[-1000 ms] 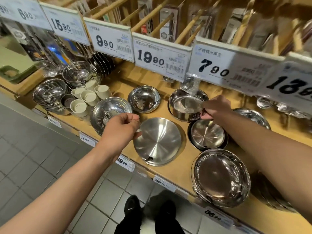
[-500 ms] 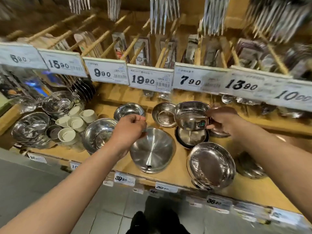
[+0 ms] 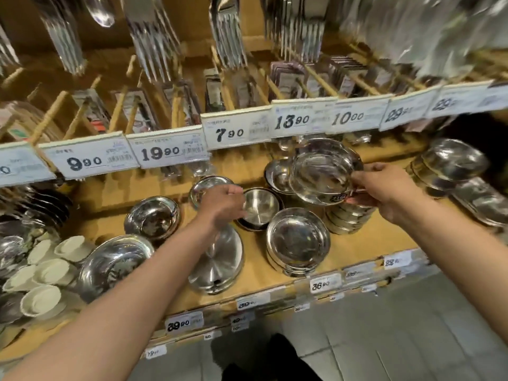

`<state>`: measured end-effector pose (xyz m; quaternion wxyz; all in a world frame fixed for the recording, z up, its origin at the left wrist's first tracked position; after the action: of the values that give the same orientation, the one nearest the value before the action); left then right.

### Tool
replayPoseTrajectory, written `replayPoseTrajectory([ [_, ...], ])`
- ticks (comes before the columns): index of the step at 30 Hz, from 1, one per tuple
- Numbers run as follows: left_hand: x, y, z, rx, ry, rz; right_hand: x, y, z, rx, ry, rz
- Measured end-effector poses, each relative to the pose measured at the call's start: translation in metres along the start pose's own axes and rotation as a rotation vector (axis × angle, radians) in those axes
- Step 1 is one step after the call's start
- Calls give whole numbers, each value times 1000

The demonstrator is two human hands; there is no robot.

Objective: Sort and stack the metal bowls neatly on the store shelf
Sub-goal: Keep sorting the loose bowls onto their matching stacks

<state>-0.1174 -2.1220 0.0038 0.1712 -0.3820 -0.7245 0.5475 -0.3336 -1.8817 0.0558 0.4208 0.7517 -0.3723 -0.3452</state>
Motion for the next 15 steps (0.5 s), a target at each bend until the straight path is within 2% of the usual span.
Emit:
replayPoseTrajectory([
  [2,21,-5,4,35,91,61,-21,-5,-13,-18,-34,21],
  [7,60,-1,17,39,220,-14,-59,-27,-42,25,-87,113],
  [10,76,-5,21,63,275,84,-71,-44,-51,75,-90,155],
  [15,84,-15,45,29,181,233,-79,-56,-50,108,-99,225],
])
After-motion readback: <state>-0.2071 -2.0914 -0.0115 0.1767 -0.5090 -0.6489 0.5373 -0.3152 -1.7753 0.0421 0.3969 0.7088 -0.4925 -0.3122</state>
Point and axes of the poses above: each hand's wrist, its own z-axis towards the middle knuckle, its own x-axis out of the palm, y = z × x, the point moved 9 cm from there along z, towards the middle knuckle, and after that the axes turned 4 degrees about y, right-handed, at the moved point
